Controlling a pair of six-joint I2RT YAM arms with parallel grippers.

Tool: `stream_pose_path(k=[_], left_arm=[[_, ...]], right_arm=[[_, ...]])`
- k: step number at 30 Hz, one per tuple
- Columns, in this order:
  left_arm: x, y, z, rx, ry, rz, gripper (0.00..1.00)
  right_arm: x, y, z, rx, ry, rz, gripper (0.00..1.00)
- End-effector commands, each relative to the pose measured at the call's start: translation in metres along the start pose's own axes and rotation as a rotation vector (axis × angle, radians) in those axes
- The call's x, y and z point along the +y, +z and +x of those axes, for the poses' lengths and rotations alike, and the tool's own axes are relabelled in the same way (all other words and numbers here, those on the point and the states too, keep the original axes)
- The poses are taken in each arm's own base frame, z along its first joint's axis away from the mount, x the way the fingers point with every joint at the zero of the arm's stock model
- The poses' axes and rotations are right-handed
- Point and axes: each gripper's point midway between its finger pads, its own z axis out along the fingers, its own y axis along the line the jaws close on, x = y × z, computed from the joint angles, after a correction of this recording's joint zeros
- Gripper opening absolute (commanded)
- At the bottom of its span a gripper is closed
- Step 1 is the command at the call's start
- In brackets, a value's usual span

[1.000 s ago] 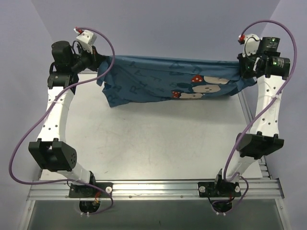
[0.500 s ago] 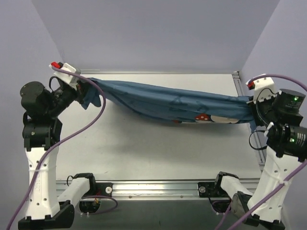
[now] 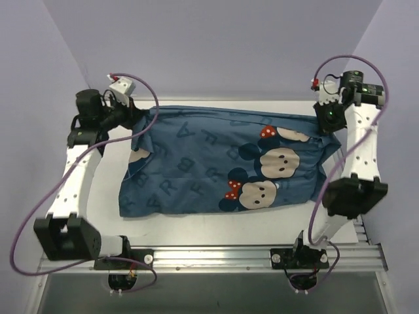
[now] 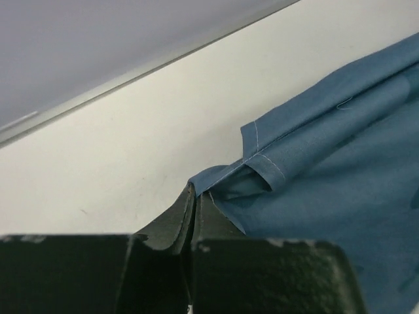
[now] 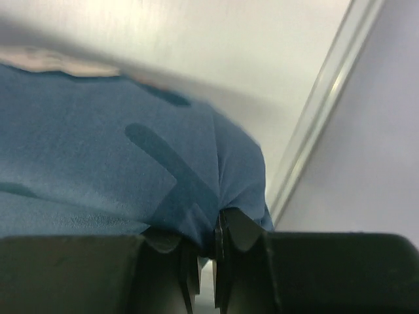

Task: Put the pillow into the pillowcase

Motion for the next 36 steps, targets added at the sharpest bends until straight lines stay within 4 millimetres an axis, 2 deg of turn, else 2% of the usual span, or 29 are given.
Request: stream_pose_path(k=[1, 2, 3, 4, 5, 6, 7, 8, 9, 10, 11, 12, 13, 14, 16, 17, 19, 20, 21, 22, 23, 24, 26, 27, 28, 30, 32, 34, 36], left_arm=[[0.09, 0.066, 0.001, -0.036, 0.036, -0.218, 0.0], [0.099, 0.083, -0.001, -0.041, 0.042, -0.21, 0.0], [0.114, 0.094, -0.034, -0.084, 0.079, -0.235, 0.0], [0.137, 0.125, 0.002, 0.033, 0.016, -0.257, 0.03], [0.15, 0.132, 0.002, 0.063, -0.035, -0.291, 0.38], [0.162, 0.123, -0.06, -0.024, -0.007, -0.314, 0.5], [0.171, 0.133, -0.012, 0.14, -0.097, -0.321, 0.59], [0.179, 0.127, -0.012, 0.16, -0.121, -0.36, 0.69], [0.181, 0.121, -0.015, 0.167, -0.13, -0.365, 0.84], [0.177, 0.111, -0.014, 0.178, -0.14, -0.365, 0.86], [0.178, 0.103, -0.011, 0.185, -0.143, -0.364, 0.97], [0.175, 0.097, -0.01, 0.187, -0.138, -0.365, 0.97], [0.167, 0.088, -0.003, 0.205, -0.139, -0.359, 0.97], [0.161, 0.084, 0.0, 0.213, -0.13, -0.34, 0.98], [0.141, 0.073, -0.004, 0.203, -0.137, -0.287, 0.98], [0.131, 0.073, 0.013, 0.234, -0.175, -0.258, 0.97], [0.103, 0.064, 0.016, 0.239, -0.206, -0.164, 0.97], [0.09, 0.063, 0.04, 0.285, -0.263, -0.133, 0.97], [0.078, 0.059, 0.046, 0.295, -0.286, -0.096, 0.97], [0.059, 0.051, 0.042, 0.277, -0.302, -0.031, 0.97], [0.045, 0.047, 0.052, 0.297, -0.33, 0.006, 0.97], [0.026, 0.044, 0.078, 0.352, -0.368, 0.047, 0.98], [-0.004, 0.032, 0.095, 0.392, -0.383, 0.105, 0.97], [-0.023, 0.027, 0.125, 0.46, -0.41, 0.133, 0.97], [-0.047, 0.025, 0.13, 0.482, -0.38, 0.176, 0.96], [-0.066, 0.021, 0.161, 0.57, -0.365, 0.176, 0.96], [-0.09, 0.021, 0.177, 0.628, -0.388, 0.24, 0.96], [-0.101, 0.022, 0.203, 0.704, -0.441, 0.269, 0.95], [-0.105, 0.03, 0.215, 0.736, -0.455, 0.282, 0.93]], right_arm=[[-0.05, 0.042, -0.053, -0.009, 0.091, 0.109, 0.02], [-0.068, 0.078, -0.066, 0.03, 0.131, 0.127, 0.11], [-0.096, 0.057, -0.103, -0.089, 0.14, 0.241, 0.34], [-0.116, 0.054, -0.116, -0.12, 0.136, 0.322, 0.86], [-0.136, 0.07, -0.117, -0.086, 0.123, 0.396, 0.98], [-0.144, 0.071, -0.115, -0.065, 0.076, 0.425, 1.0], [-0.151, 0.073, -0.106, -0.044, 0.082, 0.44, 1.0], [-0.16, 0.033, -0.118, -0.163, 0.106, 0.513, 1.0], [-0.154, 0.037, -0.11, -0.176, 0.133, 0.477, 1.0], [-0.141, 0.057, -0.088, -0.128, 0.142, 0.41, 1.0], [-0.133, 0.033, -0.083, -0.174, 0.153, 0.409, 1.0], [-0.122, 0.034, -0.078, -0.174, 0.165, 0.371, 1.0], [-0.104, 0.046, -0.065, -0.143, 0.161, 0.293, 1.0], [-0.088, 0.036, -0.054, -0.133, 0.162, 0.246, 1.0], [-0.055, 0.04, -0.044, -0.126, 0.158, 0.11, 1.0], [-0.035, 0.041, -0.03, -0.088, 0.156, 0.047, 1.0], [-0.002, 0.044, -0.014, -0.031, 0.156, -0.079, 1.0], [0.013, 0.049, -0.002, 0.01, 0.156, -0.143, 1.0], [0.027, 0.049, 0.003, 0.031, 0.143, -0.201, 1.0], [0.039, 0.05, 0.008, 0.049, 0.134, -0.254, 0.99], [0.055, 0.048, 0.016, 0.072, 0.128, -0.315, 0.98], [0.072, 0.051, 0.024, 0.108, 0.116, -0.367, 0.96], [0.095, 0.051, 0.033, 0.139, 0.106, -0.438, 0.96], [0.108, 0.057, 0.046, 0.185, 0.106, -0.471, 0.95], [0.12, 0.06, 0.046, 0.191, 0.078, -0.489, 0.95], [0.135, 0.07, 0.058, 0.237, 0.087, -0.52, 0.95], [0.142, 0.084, 0.059, 0.249, 0.095, -0.531, 0.95], [0.147, 0.102, 0.06, 0.287, 0.146, -0.55, 0.94], [0.148, 0.113, 0.056, 0.3, 0.176, -0.561, 0.92]])
